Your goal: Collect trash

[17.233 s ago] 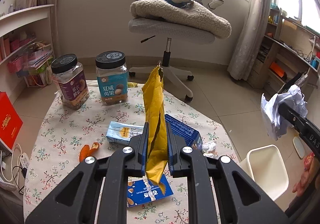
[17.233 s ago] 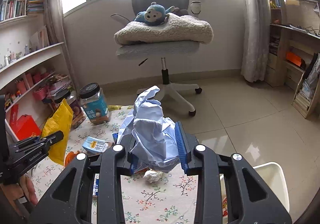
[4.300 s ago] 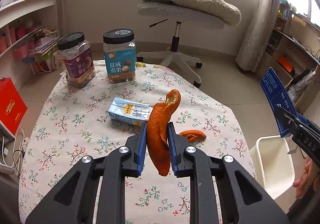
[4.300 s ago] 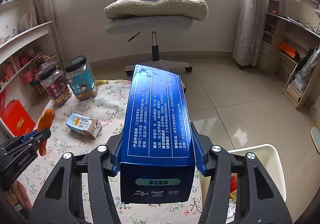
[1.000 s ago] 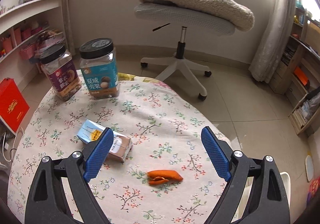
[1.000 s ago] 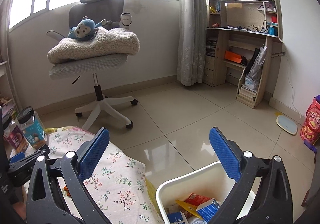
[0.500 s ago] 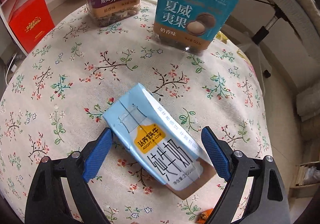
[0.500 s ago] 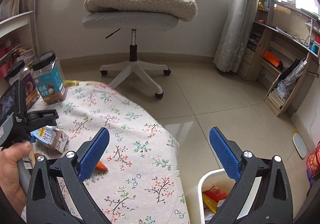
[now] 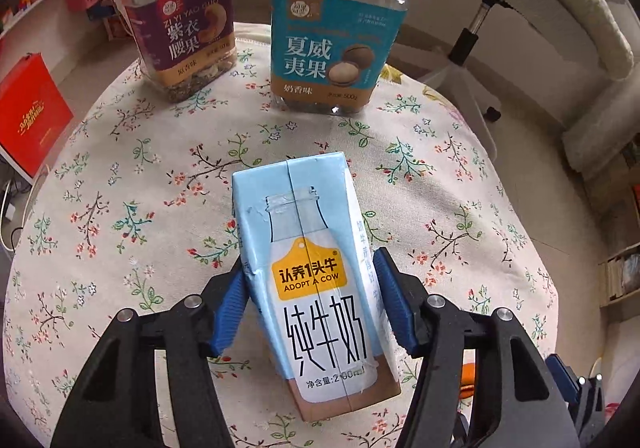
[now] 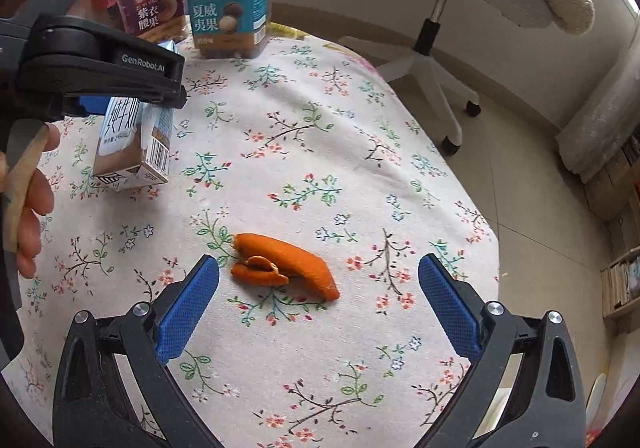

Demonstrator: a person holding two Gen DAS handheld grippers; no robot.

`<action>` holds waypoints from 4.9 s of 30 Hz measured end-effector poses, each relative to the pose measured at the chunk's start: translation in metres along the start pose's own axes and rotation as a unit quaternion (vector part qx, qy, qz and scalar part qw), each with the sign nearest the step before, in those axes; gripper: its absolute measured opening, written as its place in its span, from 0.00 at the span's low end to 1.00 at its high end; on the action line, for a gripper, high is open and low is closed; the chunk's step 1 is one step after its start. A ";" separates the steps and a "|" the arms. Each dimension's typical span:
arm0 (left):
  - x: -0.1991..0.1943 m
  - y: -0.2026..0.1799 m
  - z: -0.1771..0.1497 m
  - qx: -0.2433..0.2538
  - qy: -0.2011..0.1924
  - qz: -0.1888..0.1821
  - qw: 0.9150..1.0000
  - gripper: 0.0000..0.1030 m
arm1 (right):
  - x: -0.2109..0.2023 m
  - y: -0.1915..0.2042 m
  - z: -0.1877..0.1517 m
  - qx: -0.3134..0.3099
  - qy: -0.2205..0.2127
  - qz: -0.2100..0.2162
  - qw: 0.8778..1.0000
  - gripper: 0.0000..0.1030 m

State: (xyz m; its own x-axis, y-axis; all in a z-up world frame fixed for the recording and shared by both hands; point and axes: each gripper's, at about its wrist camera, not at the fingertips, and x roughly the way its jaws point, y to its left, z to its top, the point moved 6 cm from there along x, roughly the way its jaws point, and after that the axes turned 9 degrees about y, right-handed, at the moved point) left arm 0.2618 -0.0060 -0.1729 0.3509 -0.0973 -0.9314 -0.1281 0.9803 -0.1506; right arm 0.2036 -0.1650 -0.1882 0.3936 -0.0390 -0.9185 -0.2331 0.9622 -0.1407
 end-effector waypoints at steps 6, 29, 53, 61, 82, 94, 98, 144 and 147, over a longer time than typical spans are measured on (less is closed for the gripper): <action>-0.031 0.019 -0.007 0.009 -0.019 -0.010 1.000 0.58 | 0.022 0.013 0.001 0.021 0.038 0.051 0.998 0.47; -0.170 0.054 -0.046 0.029 -0.174 -0.010 0.984 0.58 | -0.153 -0.011 -0.011 0.141 -0.151 0.044 0.977 0.37; -0.165 -0.101 -0.099 0.172 -0.187 -0.090 0.963 0.58 | -0.195 -0.191 -0.132 0.343 -0.176 -0.066 0.920 0.38; -0.166 -0.156 -0.121 0.214 -0.180 -0.117 0.953 0.58 | -0.201 -0.232 -0.177 0.388 -0.168 -0.095 0.901 0.38; -0.160 -0.303 -0.220 0.340 -0.138 -0.185 0.912 0.59 | -0.233 -0.307 -0.279 0.496 -0.182 -0.145 0.837 0.78; -0.190 -0.367 -0.247 0.378 -0.139 -0.226 0.887 0.87 | -0.286 -0.323 -0.315 0.525 -0.236 -0.230 0.785 0.93; -0.210 -0.361 -0.243 0.378 -0.180 -0.206 0.885 0.91 | -0.307 -0.313 -0.309 0.511 -0.266 -0.247 0.779 0.93; -0.278 -0.121 -0.187 0.175 -0.322 -0.112 0.924 0.94 | -0.312 -0.123 -0.217 0.403 -0.296 -0.172 0.849 0.93; -0.279 -0.123 -0.188 0.176 -0.323 -0.114 0.923 0.94 | -0.312 -0.123 -0.216 0.403 -0.296 -0.172 0.849 0.93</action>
State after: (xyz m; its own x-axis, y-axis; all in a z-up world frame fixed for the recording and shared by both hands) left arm 0.0050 -0.1315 0.0434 0.8254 -0.2970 -0.4801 0.2869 0.9531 -0.0963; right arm -0.0829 -0.3293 0.0360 0.7488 -0.4422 -0.4937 0.5758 0.8029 0.1543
